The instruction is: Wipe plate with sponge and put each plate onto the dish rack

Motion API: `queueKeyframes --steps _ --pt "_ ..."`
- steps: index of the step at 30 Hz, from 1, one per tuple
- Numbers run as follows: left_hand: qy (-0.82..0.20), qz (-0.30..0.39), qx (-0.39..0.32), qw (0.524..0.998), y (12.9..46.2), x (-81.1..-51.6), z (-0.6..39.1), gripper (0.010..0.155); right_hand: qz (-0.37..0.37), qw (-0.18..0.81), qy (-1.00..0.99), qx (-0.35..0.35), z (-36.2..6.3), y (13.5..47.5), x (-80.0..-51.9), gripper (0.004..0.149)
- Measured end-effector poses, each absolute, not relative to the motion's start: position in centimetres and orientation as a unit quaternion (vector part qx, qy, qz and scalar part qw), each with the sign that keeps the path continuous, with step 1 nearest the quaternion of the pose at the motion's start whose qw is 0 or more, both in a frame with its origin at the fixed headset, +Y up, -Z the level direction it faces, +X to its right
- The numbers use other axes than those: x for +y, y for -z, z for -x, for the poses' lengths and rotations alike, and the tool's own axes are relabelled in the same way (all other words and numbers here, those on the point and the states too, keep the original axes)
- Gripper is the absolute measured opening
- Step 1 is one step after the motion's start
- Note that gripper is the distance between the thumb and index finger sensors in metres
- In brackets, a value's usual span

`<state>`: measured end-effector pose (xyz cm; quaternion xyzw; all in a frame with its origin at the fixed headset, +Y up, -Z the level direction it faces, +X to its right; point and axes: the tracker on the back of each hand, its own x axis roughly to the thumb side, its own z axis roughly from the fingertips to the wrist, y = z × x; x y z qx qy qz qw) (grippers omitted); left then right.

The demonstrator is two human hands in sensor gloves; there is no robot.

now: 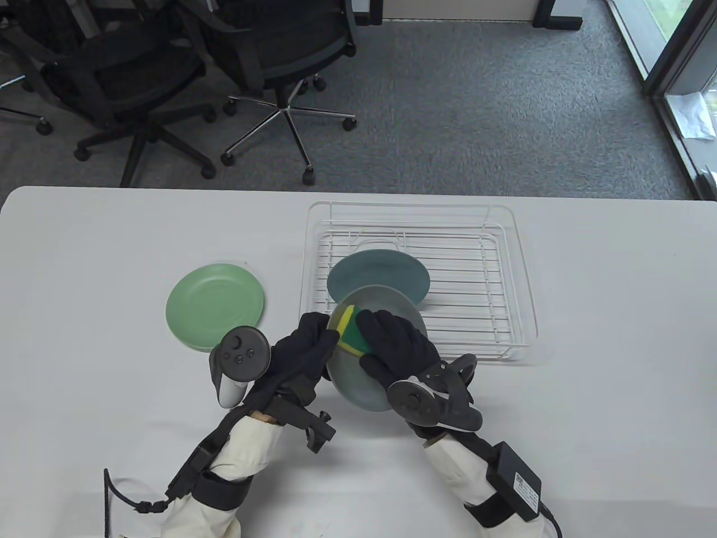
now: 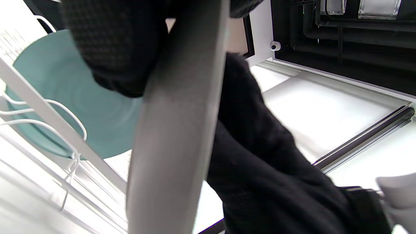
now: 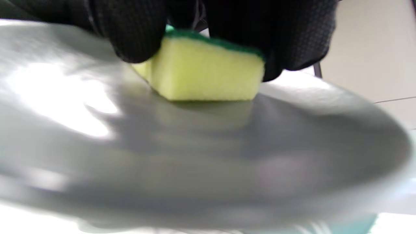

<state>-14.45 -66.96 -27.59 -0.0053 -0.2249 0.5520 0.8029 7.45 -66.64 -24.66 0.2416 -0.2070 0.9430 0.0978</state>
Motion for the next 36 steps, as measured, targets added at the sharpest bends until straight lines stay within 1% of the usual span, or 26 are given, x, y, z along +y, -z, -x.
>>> queueKeyframes --steps 3,5,6,11,16,18,20,22,26,32,34,36 --pt "-0.578 0.013 -0.210 0.788 27.8 -67.4 14.6 0.052 -0.219 0.037 -0.953 -0.207 -8.1 25.0 -66.7 0.070" --pt "-0.604 -0.003 -0.174 0.778 27.9 -67.7 15.1 0.052 -0.214 -0.003 -0.959 -0.187 -8.3 25.1 -66.6 0.071" --pt "-0.613 -0.006 -0.166 0.772 28.0 -67.8 15.3 0.052 -0.216 -0.007 -0.960 -0.176 -8.3 25.2 -66.5 0.071" --pt "-0.630 -0.016 -0.145 0.762 28.3 -68.1 16.2 0.052 -0.257 0.067 -0.959 -0.096 -7.9 24.8 -65.5 0.069" --pt "-0.630 -0.016 -0.151 0.762 28.0 -68.1 15.8 0.053 -0.320 0.134 -0.936 -0.067 -6.9 23.8 -64.8 0.069" --pt "-0.619 -0.013 -0.163 0.768 27.8 -68.0 15.3 0.053 -0.329 0.163 -0.927 -0.076 -6.4 23.4 -64.7 0.070" --pt "-0.607 -0.016 -0.176 0.774 27.5 -67.8 14.8 0.053 -0.321 0.167 -0.927 -0.101 -6.1 23.2 -64.7 0.072" --pt "-0.590 -0.016 -0.196 0.783 27.2 -67.5 14.2 0.054 -0.306 0.166 -0.928 -0.137 -6.2 23.1 -64.7 0.074" --pt "-0.573 -0.019 -0.221 0.789 26.8 -67.1 13.6 0.054 -0.279 0.164 -0.931 -0.168 -6.9 23.6 -64.9 0.078" --pt "-0.549 -0.010 -0.272 0.791 26.4 -66.8 12.7 0.054 -0.230 0.155 -0.938 -0.208 -8.1 24.3 -65.1 0.077" --pt "-0.533 -0.002 -0.295 0.793 26.2 -66.7 12.3 0.054 -0.198 0.149 -0.941 -0.231 -8.8 24.6 -65.3 0.079" --pt "-0.527 -0.007 -0.295 0.797 26.0 -66.9 11.9 0.053 -0.170 0.157 -0.943 -0.241 -9.5 24.9 -65.4 0.080"
